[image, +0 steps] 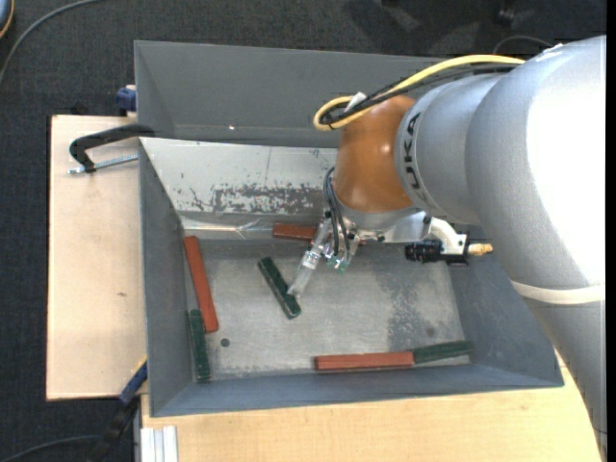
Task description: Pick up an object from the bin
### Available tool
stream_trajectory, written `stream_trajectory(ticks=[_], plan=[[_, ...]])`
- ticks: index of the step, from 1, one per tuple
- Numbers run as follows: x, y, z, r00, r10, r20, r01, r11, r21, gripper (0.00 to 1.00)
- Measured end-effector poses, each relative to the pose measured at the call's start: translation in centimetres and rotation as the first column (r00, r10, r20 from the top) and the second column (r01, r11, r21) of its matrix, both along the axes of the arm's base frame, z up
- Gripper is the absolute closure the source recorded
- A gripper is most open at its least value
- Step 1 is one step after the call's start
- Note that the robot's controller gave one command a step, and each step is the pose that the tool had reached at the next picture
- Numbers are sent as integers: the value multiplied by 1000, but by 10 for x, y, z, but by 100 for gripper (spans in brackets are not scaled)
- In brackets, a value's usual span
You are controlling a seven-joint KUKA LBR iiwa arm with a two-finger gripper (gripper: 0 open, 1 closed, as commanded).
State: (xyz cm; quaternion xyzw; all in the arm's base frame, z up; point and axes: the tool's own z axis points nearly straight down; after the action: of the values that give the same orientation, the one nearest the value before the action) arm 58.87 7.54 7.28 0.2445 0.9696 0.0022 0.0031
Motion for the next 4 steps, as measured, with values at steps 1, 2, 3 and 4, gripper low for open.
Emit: stream_trajectory(ticks=[1, 2, 3, 4], plan=[[13, -23, 63, 965, 263, 4, -263, 965, -5, 0], [9, 65, -3, 932, 362, -4, -362, 932, 0, 0], [-11, 12, 2, 974, 228, -6, -228, 974, -2, 0], [-11, 13, 2, 973, 229, -5, -229, 973, -2, 100]])
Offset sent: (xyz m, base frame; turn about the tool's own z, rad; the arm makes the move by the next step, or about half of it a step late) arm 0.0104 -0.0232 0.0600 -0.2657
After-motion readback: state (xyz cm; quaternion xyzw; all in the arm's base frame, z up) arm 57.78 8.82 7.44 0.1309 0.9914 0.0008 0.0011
